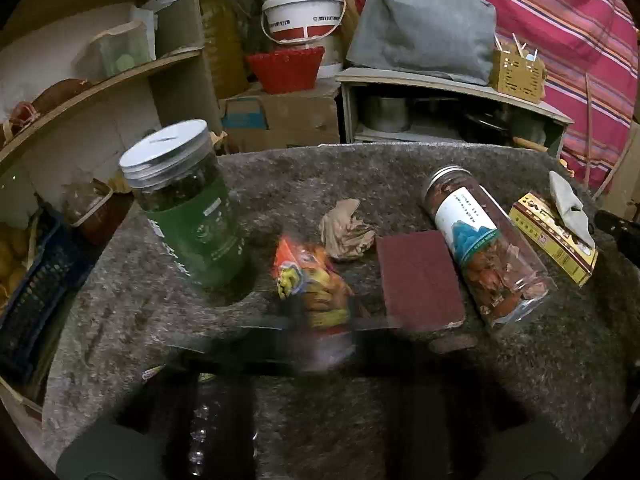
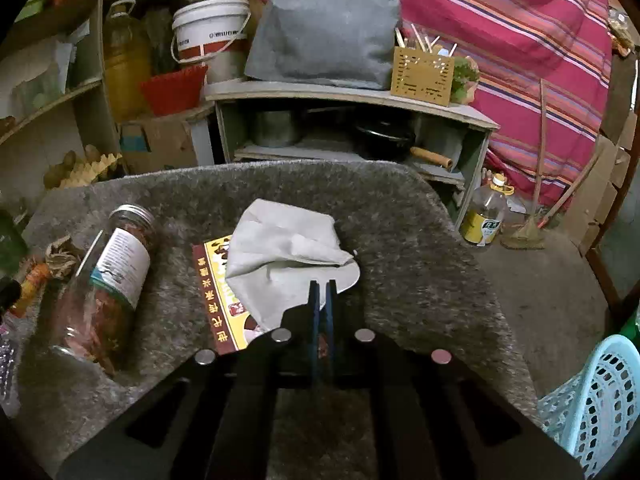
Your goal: Collect trash
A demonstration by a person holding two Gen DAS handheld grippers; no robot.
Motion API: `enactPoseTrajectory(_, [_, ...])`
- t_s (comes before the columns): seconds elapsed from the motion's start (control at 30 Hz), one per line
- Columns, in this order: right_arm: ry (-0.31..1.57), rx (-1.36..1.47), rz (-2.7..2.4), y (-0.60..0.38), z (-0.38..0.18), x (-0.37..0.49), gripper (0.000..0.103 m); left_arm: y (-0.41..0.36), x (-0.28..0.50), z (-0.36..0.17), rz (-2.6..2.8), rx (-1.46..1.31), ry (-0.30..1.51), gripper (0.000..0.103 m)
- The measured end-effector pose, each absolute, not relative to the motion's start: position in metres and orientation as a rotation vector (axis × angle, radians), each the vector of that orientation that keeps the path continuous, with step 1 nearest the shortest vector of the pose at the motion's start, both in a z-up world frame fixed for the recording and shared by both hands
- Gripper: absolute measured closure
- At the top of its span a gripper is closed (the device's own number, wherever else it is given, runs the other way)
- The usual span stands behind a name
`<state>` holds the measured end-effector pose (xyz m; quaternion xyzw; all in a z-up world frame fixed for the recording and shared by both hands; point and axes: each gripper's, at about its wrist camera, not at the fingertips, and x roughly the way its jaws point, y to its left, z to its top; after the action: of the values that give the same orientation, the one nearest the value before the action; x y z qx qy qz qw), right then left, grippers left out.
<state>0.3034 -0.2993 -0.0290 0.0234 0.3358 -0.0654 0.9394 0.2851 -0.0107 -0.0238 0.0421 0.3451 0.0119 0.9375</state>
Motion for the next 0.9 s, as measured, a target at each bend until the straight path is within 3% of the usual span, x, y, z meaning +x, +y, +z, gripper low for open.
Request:
enactPoseTrajectory(0.27, [0.679, 0.083, -0.133, -0.307, -0.025, 0.295, 0.098, -0.003, 0.281, -0.028, 0.032, 0.071, 0.719, 0.103])
enactPoseTrajectory(0.3, [0.68, 0.081, -0.133, -0.307, -0.024, 0.296, 0.092, -0.002, 0.281, -0.028, 0.036, 0.068, 0.722, 0.103])
enactPoseTrajectory(0.33, [0.678, 0.082, -0.129, -0.306, -0.024, 0.297, 0.065, -0.001, 0.282, -0.029, 0.037, 0.06, 0.725, 0.103])
enactPoseTrajectory(0.37, [0.672, 0.082, -0.13, -0.305, -0.024, 0.297, 0.045, 0.002, 0.283, -0.029, 0.036, 0.046, 0.73, 0.1])
enactPoseTrajectory(0.4, [0.658, 0.079, -0.136, -0.304, -0.023, 0.297, 0.025, 0.005, 0.284, -0.028, 0.034, 0.03, 0.737, 0.087])
enactPoseTrajectory(0.43, [0.637, 0.07, -0.145, -0.302, -0.021, 0.297, 0.025, 0.009, 0.285, -0.028, 0.031, 0.009, 0.741, 0.078])
enactPoseTrajectory(0.47, [0.636, 0.057, -0.151, -0.3, -0.021, 0.3, 0.025, 0.011, 0.286, -0.027, 0.037, 0.002, 0.737, 0.057])
enactPoseTrajectory(0.5, [0.637, 0.054, -0.148, -0.298, -0.021, 0.302, 0.025, 0.013, 0.286, -0.027, 0.048, 0.0, 0.73, 0.044])
enactPoseTrajectory(0.57, [0.65, 0.06, -0.145, -0.298, -0.026, 0.31, 0.025, 0.016, 0.286, -0.026, 0.066, 0.01, 0.716, 0.038])
enactPoseTrajectory(0.67, [0.685, 0.062, -0.139, -0.296, -0.034, 0.322, 0.025, 0.02, 0.289, -0.029, 0.069, 0.02, 0.732, 0.022])
enactPoseTrajectory(0.9, [0.73, 0.086, -0.094, -0.298, -0.045, 0.334, 0.028, 0.017, 0.309, -0.048, 0.032, 0.005, 0.81, 0.017])
